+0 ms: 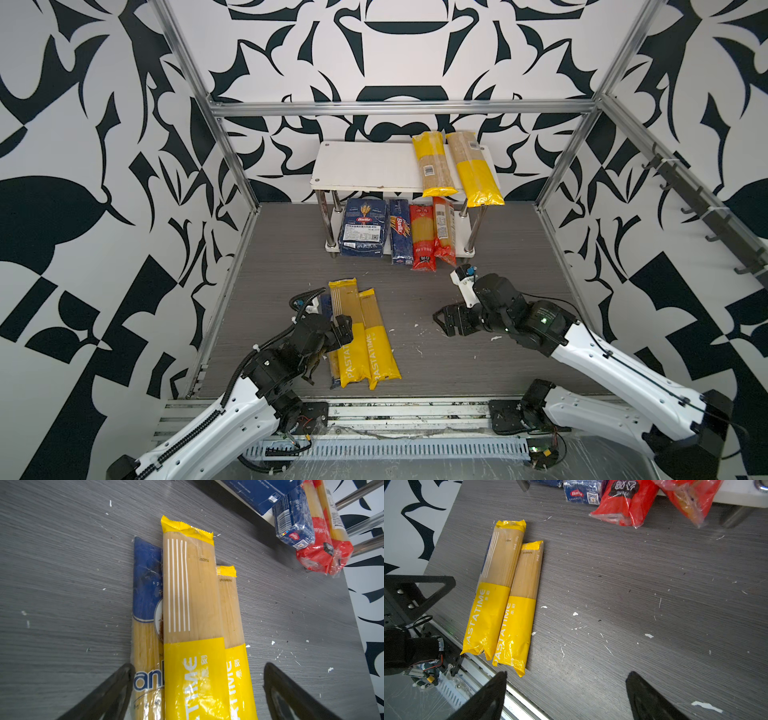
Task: Place and organize the pasta boxes and bags onto the shelf
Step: 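Lower the left gripper onto the striped yellow spaghetti bag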
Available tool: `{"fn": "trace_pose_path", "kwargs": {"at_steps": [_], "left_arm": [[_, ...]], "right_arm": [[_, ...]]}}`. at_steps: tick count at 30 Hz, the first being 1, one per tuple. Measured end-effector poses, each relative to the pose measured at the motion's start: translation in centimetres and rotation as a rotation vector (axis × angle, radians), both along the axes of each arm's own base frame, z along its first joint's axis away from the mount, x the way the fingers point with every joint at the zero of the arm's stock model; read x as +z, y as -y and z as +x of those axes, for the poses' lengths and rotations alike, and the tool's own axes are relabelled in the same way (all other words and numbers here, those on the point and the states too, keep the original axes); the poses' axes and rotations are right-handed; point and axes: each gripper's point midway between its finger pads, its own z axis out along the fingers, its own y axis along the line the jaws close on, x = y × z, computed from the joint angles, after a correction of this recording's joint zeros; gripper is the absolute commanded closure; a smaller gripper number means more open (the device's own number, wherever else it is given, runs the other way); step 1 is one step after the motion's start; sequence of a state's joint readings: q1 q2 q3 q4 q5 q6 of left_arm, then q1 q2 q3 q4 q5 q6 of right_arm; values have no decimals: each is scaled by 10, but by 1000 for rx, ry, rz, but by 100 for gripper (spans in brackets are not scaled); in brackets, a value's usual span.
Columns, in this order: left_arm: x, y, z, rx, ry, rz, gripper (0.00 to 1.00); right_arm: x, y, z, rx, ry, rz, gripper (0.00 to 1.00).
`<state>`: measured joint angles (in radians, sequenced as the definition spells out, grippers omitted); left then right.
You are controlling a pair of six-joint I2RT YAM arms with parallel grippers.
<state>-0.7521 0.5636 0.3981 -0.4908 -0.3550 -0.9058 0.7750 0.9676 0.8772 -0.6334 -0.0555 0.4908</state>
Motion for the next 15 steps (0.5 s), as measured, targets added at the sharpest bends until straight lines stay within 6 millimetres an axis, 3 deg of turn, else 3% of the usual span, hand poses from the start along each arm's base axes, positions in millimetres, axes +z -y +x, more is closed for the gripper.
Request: {"fn": "trace_pose_path", "kwargs": {"at_steps": [15], "left_arm": [[-23, -6, -3, 32, -83, 74, 1]], "right_arm": [[-16, -1, 12, -31, -11, -52, 7]]}}
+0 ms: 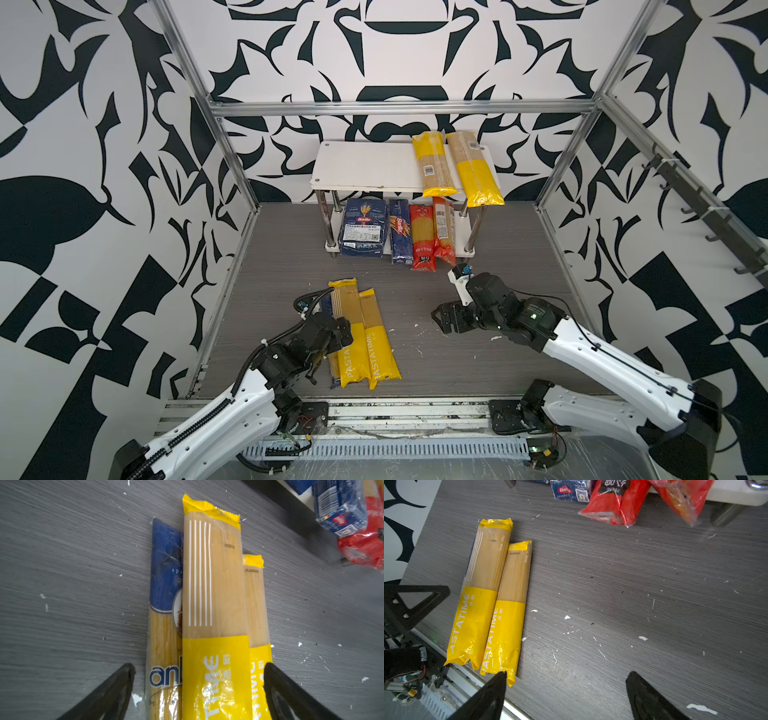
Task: Place and organize the pasta boxes and bags onto the shelf
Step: 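Lower the left gripper onto the striped yellow spaghetti bag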
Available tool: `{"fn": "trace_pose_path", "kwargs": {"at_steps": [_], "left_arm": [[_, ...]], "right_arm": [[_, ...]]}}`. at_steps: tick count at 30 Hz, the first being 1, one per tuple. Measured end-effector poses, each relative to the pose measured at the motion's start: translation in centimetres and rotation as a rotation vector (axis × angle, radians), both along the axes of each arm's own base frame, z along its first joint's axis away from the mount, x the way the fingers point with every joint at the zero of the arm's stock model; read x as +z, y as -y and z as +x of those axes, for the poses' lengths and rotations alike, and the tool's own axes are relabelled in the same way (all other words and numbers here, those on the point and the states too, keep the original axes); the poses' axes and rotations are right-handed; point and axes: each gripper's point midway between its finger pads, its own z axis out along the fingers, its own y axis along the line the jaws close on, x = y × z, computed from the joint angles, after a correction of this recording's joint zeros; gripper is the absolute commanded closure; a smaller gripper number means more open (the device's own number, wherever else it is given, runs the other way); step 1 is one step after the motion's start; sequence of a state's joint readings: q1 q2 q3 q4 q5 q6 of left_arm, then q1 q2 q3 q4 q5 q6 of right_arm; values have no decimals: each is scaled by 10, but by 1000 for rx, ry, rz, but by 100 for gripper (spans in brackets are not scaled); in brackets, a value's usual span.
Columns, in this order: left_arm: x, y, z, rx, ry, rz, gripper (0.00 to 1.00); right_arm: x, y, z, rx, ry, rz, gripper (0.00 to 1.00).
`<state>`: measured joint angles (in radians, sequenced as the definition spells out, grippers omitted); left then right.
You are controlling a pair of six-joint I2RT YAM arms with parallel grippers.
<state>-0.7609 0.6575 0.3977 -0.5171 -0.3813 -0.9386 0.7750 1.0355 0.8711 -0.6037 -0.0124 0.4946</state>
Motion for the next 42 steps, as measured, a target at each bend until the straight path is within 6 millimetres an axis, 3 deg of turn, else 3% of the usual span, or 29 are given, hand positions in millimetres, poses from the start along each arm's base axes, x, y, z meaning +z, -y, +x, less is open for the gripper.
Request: {"fn": "trace_pose_path", "kwargs": {"at_steps": [11, 18, 24, 34, 42], "left_arm": [[-19, 4, -6, -12, -71, 64, 1], [-26, 19, -7, -53, -96, 122, 1], [-35, 27, -7, -67, -117, 171, 1], [-33, 50, -2, -113, -104, 214, 1], [-34, 57, -8, -129, -78, 263, 1]], "right_arm": [[-7, -4, 12, -20, 16, -23, 7], [-21, -5, 17, -18, -3, -70, 7], [-21, -2, 21, -29, 18, -86, 7], [-18, 3, 28, -63, 56, -107, 7], [-10, 7, 30, -79, 84, -101, 7]]}}
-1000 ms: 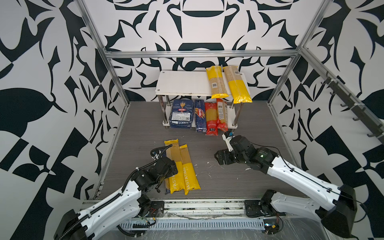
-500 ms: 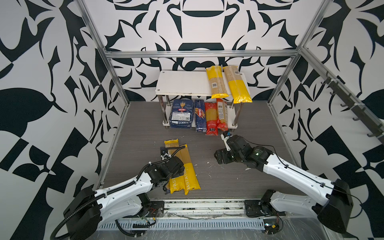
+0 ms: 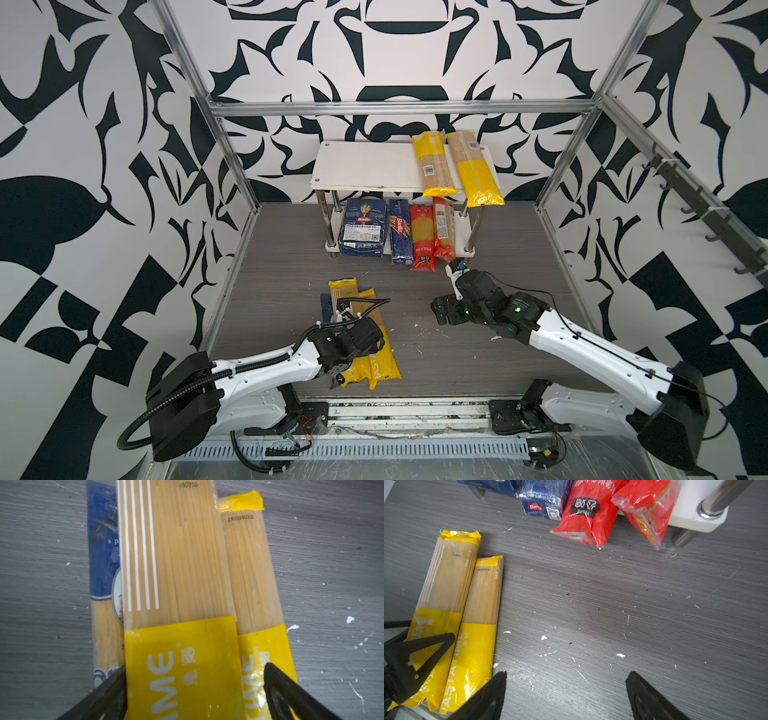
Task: Place and organize the pasta boxes and bags onto the shelf
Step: 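Lower the left gripper onto the striped yellow spaghetti bag, then close the left gripper on the striped yellow bag and lift it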
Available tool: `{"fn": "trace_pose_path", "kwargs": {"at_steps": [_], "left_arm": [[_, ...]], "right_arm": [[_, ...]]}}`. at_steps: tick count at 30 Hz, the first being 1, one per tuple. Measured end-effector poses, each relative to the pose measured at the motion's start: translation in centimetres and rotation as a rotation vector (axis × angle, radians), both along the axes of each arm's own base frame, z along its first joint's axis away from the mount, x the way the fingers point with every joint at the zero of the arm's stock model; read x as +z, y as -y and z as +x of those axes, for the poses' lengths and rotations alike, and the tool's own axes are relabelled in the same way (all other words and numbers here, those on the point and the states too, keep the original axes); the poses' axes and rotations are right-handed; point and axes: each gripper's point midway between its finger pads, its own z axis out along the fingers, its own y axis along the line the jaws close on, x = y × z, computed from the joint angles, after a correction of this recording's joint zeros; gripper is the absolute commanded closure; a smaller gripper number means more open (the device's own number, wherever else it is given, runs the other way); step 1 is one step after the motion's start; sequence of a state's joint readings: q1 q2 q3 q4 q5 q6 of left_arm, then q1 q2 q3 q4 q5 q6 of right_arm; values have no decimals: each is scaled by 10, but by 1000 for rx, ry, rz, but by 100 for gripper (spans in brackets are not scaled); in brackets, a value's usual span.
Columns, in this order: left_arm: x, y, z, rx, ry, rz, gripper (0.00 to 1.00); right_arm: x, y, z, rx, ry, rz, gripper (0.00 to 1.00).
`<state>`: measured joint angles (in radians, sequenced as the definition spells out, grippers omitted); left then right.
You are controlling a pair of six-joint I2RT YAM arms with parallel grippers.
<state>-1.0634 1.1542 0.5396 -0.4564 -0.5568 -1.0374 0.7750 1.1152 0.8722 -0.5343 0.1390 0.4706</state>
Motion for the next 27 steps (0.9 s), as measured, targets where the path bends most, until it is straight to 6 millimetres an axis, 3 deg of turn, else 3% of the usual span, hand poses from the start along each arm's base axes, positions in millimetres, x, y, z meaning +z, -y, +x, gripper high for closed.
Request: {"fn": "trace_pose_path", "kwargs": {"at_steps": [10, 19, 27], "left_arm": [[-8, 1, -12, 8, -21, 70, 1], [-21, 3, -11, 40, -21, 156, 0], [-26, -1, -7, 95, 7, 164, 31]], "right_arm": [[1, 1, 0, -3, 4, -1, 7], [5, 5, -2, -8, 19, 5, 7], [12, 12, -7, -15, 34, 11, 8]]}}
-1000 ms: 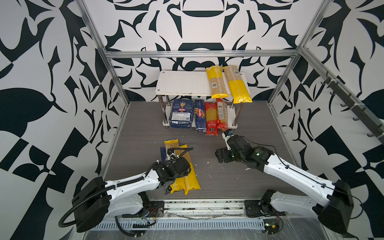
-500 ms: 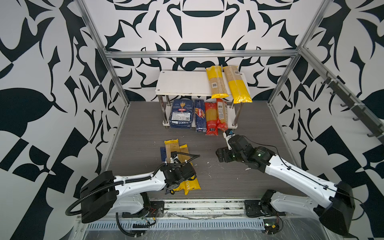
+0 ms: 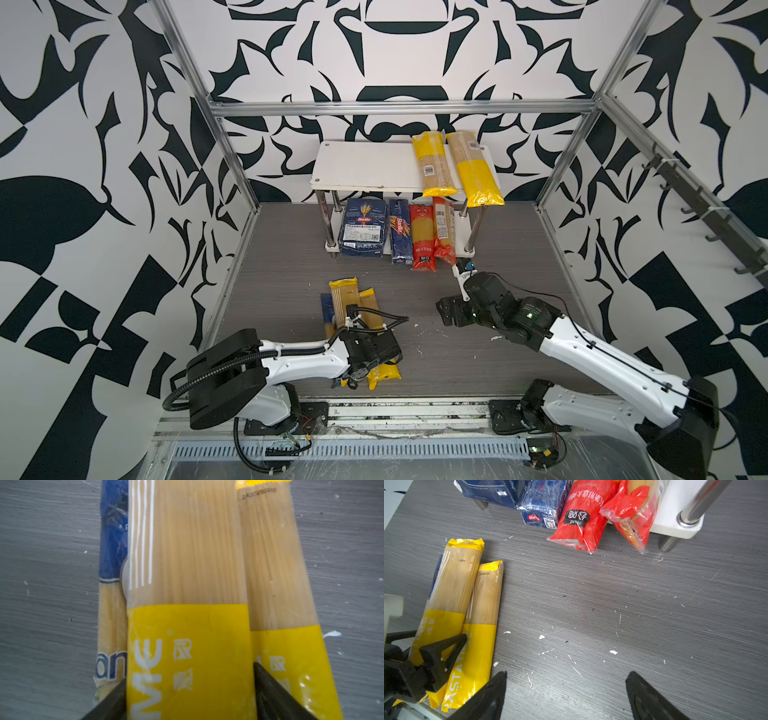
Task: Place and organize the pasta boxes and bags onto the shelf
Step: 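Close the left gripper on the striped yellow bag and lift it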
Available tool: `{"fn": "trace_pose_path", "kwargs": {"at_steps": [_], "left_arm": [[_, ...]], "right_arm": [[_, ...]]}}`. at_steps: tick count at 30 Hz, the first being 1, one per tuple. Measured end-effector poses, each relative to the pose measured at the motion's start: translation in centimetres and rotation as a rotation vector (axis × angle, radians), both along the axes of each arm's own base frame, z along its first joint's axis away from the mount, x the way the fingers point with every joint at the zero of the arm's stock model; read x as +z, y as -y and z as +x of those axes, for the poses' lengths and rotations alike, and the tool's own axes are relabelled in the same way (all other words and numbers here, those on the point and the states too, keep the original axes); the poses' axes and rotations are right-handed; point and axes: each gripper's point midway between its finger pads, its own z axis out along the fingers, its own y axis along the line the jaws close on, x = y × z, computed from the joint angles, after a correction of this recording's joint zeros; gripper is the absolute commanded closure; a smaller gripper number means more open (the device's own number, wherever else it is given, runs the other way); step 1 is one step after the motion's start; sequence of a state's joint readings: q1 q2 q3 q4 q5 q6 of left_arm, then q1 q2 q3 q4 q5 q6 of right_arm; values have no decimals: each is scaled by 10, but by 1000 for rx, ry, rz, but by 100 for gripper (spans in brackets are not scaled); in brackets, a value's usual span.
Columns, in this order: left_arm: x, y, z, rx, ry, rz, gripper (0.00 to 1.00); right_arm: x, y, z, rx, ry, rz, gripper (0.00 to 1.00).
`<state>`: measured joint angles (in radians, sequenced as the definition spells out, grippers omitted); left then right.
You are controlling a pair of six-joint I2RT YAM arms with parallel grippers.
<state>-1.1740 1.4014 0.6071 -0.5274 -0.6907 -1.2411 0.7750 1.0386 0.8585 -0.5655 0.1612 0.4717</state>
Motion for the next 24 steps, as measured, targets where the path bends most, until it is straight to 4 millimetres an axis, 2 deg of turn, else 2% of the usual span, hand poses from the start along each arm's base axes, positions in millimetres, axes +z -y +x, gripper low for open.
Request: {"fn": "trace_pose_path", "kwargs": {"at_steps": [4, 7, 10, 14, 20, 24], "left_arm": [[0, -7, -1, 13, 16, -10, 43], [2, -11, -3, 19, 25, -37, 46], [6, -12, -5, 25, 22, -72, 53], [15, -11, -11, 13, -6, -120, 70], [26, -13, -20, -39, -45, -122, 72], [32, -17, -23, -70, -62, -91, 79]], "right_arm": [[-1, 1, -1, -1, -4, -5, 8], [-2, 1, -1, -1, -5, -6, 8], [-2, 1, -1, -1, -6, -6, 8], [-3, 1, -1, -1, -8, -8, 8], [-5, 1, -1, -1, -14, -14, 9], [-5, 1, -1, -1, -15, -16, 9]]}}
